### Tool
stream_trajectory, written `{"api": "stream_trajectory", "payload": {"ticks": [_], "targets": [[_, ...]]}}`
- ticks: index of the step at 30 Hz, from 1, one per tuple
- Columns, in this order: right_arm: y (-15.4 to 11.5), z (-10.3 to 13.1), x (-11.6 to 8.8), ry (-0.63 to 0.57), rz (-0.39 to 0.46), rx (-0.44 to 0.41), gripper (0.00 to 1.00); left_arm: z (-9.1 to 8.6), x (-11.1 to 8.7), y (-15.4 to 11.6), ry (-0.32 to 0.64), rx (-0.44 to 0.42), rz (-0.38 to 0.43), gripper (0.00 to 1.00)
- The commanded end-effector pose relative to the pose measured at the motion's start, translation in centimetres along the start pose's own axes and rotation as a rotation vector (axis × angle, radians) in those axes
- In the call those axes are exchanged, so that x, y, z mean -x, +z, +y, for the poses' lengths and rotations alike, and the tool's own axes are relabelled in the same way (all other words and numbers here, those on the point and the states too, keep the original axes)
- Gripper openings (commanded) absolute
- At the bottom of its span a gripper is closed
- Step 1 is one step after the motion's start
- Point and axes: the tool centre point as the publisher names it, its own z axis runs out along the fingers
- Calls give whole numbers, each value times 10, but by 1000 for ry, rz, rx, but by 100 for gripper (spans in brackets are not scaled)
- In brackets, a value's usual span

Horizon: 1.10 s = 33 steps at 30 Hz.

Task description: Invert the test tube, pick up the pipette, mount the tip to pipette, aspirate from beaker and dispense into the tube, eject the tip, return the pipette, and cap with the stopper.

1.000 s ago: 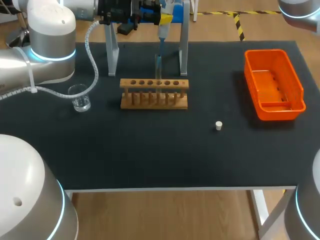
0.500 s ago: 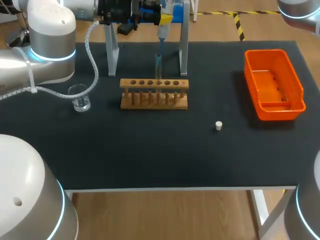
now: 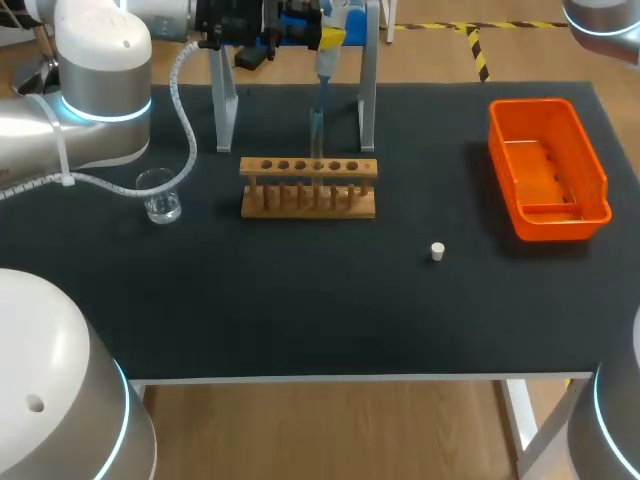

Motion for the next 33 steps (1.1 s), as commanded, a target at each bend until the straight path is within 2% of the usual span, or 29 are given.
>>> {"api": "stream_trajectory", "payload": {"ticks": [1,33], "targets": [[-5,-5,-2,-1,-2,1,0,0,0,-1,2,-2,1,0],[1,-19,2,17,6,-29,0,0,0,-1,2,-2,1,0]]}}
